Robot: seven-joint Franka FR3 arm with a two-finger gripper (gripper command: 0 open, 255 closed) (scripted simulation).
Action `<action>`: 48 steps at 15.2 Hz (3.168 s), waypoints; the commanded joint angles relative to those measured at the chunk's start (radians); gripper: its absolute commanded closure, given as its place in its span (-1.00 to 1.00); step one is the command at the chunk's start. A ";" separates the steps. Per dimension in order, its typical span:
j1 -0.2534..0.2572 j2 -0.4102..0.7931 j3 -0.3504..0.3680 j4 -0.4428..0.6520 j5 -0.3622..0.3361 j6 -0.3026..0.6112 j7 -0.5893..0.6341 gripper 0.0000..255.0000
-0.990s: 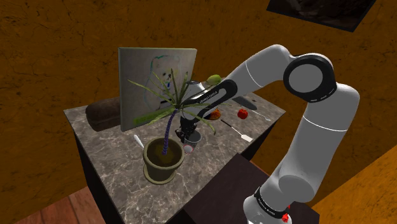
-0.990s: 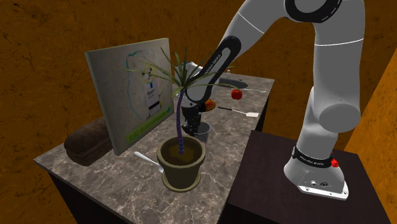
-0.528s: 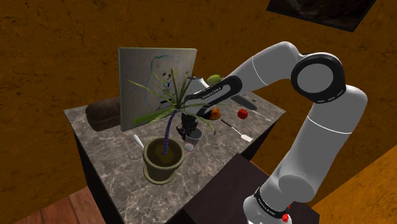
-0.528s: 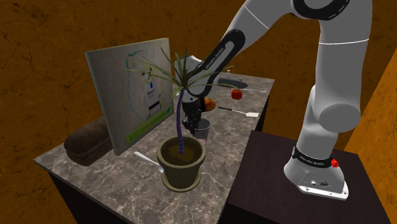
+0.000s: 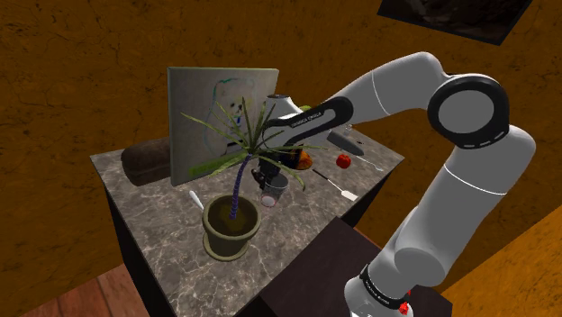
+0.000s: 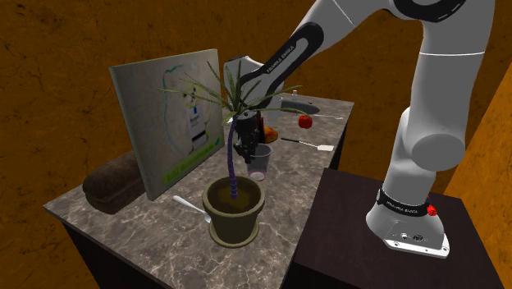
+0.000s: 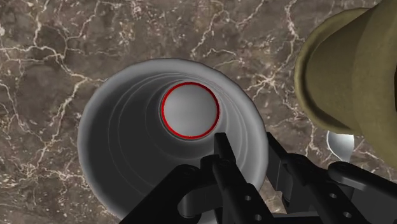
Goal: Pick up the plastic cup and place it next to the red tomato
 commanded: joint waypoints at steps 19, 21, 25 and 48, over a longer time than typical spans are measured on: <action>0.001 -0.149 0.001 0.116 0.008 -0.265 -0.005 1.00; 0.001 -0.159 0.001 0.133 0.008 -0.292 -0.005 1.00; -0.035 -0.174 -0.039 0.130 -0.005 -0.303 -0.075 1.00; -0.309 0.037 -0.322 0.381 -0.030 -0.322 -0.623 1.00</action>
